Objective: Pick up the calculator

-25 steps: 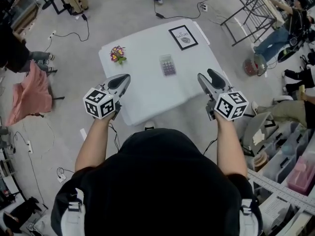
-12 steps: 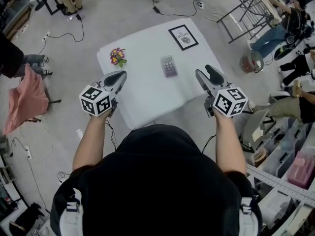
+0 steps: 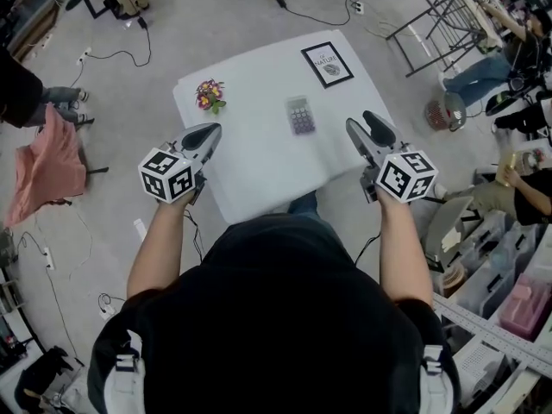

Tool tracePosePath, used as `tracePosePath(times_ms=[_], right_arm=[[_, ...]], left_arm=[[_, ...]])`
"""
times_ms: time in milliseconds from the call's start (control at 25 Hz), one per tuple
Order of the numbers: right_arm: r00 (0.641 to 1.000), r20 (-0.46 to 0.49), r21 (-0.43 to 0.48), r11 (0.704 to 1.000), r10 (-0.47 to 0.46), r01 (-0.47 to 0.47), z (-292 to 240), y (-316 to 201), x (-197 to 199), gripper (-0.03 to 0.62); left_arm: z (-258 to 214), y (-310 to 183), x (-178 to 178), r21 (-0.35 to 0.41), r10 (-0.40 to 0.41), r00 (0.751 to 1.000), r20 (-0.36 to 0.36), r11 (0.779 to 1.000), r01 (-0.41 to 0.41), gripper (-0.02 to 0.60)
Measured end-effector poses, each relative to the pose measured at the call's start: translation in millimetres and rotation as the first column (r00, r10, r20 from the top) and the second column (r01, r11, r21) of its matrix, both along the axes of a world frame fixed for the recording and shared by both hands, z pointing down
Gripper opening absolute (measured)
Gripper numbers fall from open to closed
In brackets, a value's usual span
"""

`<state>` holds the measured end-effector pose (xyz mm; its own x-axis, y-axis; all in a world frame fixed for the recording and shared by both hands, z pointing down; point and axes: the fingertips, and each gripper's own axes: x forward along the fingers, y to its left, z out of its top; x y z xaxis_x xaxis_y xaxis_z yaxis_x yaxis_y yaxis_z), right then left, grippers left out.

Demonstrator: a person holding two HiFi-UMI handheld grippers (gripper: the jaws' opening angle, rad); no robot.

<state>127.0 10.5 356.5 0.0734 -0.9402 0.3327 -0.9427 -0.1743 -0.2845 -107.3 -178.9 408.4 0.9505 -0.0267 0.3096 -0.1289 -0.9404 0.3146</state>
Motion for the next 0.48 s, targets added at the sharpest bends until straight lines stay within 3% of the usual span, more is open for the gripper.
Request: tracePosePath(times_ms=[480], right_arm=[[0.988,0.020,0.000,0.989,-0.151,0.151,11,-56,55,0.232]], left_arm=[[-2,-18,19,0.011,-0.153,0.988,0.035,0.988,0.153,0.020]])
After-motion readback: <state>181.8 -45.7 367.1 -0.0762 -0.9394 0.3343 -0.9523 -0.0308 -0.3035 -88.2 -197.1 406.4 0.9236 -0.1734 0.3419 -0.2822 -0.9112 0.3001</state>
